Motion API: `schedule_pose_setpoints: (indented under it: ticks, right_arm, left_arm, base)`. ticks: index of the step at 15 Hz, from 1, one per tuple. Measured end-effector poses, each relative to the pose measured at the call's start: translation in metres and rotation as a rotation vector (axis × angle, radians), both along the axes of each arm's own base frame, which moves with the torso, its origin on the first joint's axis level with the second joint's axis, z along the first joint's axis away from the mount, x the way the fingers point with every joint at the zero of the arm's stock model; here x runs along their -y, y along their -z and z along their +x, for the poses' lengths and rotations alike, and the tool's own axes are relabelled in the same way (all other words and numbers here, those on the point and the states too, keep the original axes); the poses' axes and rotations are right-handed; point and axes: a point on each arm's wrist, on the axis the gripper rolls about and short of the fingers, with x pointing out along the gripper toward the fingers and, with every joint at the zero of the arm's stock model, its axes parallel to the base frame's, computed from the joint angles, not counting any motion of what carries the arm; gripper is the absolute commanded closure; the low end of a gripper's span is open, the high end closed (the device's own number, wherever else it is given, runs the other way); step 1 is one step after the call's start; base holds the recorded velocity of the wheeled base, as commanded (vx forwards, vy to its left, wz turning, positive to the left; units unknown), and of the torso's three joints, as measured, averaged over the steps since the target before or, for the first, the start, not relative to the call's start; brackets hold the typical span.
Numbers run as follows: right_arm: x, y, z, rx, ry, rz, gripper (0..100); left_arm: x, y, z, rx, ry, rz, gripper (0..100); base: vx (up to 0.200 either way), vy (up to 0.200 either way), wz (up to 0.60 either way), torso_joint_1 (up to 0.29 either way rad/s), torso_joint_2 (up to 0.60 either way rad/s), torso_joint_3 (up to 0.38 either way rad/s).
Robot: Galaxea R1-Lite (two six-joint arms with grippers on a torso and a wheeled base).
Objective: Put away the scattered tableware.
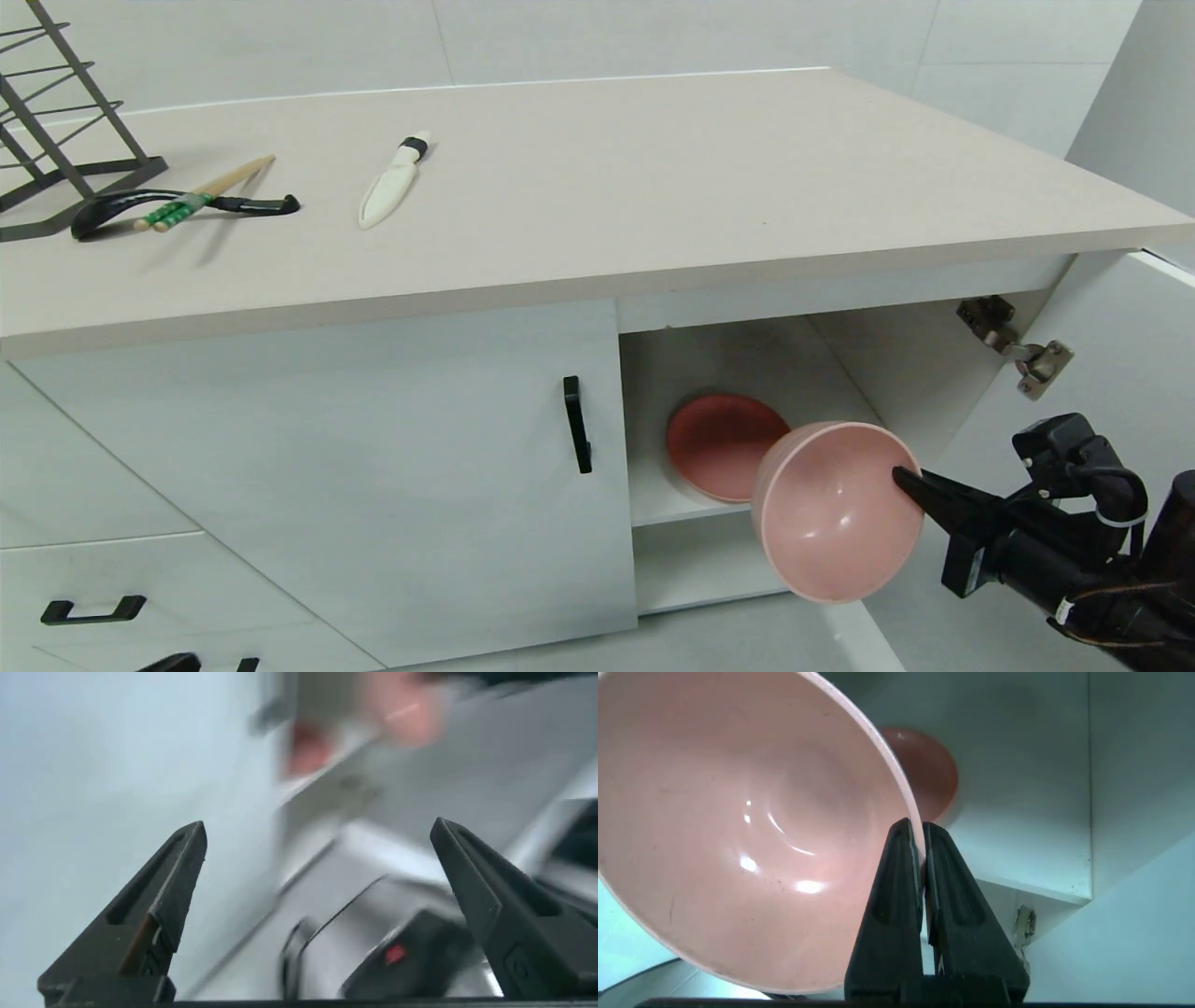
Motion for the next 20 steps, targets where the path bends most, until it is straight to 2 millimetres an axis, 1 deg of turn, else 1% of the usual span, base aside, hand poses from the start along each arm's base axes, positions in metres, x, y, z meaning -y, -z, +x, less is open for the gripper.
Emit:
schedule_pose_setpoints:
  ticks: [3, 5, 7, 9, 10, 12, 14, 16, 18, 19, 20]
  right_arm:
    - [0.000, 0.000, 0.001, 0.001, 0.000, 0.000, 100]
    - [0.000, 0.000, 0.001, 0.003, 0.000, 0.001, 100]
    - [0.000, -0.001, 0.001, 0.004, 0.000, 0.001, 100]
    - [0.001, -0.002, -0.002, 0.006, 0.001, 0.004, 100]
    - [0.002, -0.001, -0.005, -0.005, 0.002, 0.007, 100]
    - [0.004, 0.001, -0.008, -0.042, 0.010, 0.065, 100]
    - [0.002, 0.001, -0.003, -0.065, 0.016, 0.123, 100]
    - [-0.002, 0.005, 0.005, -0.079, 0.018, 0.128, 100]
    - [-0.007, 0.010, 0.016, -0.095, 0.020, 0.123, 100]
    - [-0.009, 0.015, 0.021, -0.109, 0.022, 0.117, 100]
    - [-0.010, 0.019, 0.024, -0.124, 0.024, 0.111, 100]
  left_arm:
    - [-0.006, 0.016, -0.015, -0.031, -0.218, 0.015, 0]
    - [-0.006, 0.027, -0.024, -0.048, -0.301, 0.020, 0]
    - [-0.006, 0.030, -0.031, -0.001, -0.371, 0.004, 0]
    - [-0.005, 0.030, -0.034, 0.032, -0.384, -0.001, 0]
    - [-0.005, 0.031, -0.035, 0.041, -0.365, -0.004, 0]
    - [-0.003, 0.031, -0.036, 0.046, -0.295, -0.029, 0]
    - [-0.003, 0.031, -0.038, 0.054, -0.219, -0.054, 0]
    - [-0.004, 0.032, -0.041, 0.084, -0.210, -0.053, 0]
    - [-0.005, 0.032, -0.042, 0.120, -0.259, -0.026, 0]
    - [-0.006, 0.032, -0.043, 0.146, -0.302, 0.009, 0]
    - [-0.008, 0.033, -0.043, 0.168, -0.382, 0.052, 0]
  base:
    - [0.000, 0.000, 0.00, 0.000, 0.00, 0.000]
    - [0.000, 0.000, 0.00, 0.000, 0.00, 0.000]
    - [0.000, 0.000, 0.00, 0.000, 0.00, 0.000]
    - [0.000, 0.000, 0.00, 0.000, 0.00, 0.000]
    - [0.000, 0.000, 0.00, 0.000, 0.00, 0.000]
    - [0.000, 0.000, 0.00, 0.000, 0.00, 0.000]
    - [0.000, 0.000, 0.00, 0.000, 0.00, 0.000]
    - [0.000, 0.000, 0.00, 0.000, 0.00, 0.000]
    - [0.000, 0.000, 0.00, 0.000, 0.00, 0.000]
    - [0.000, 0.000, 0.00, 0.000, 0.00, 0.000]
    - [0.000, 0.000, 0.00, 0.000, 0.00, 0.000]
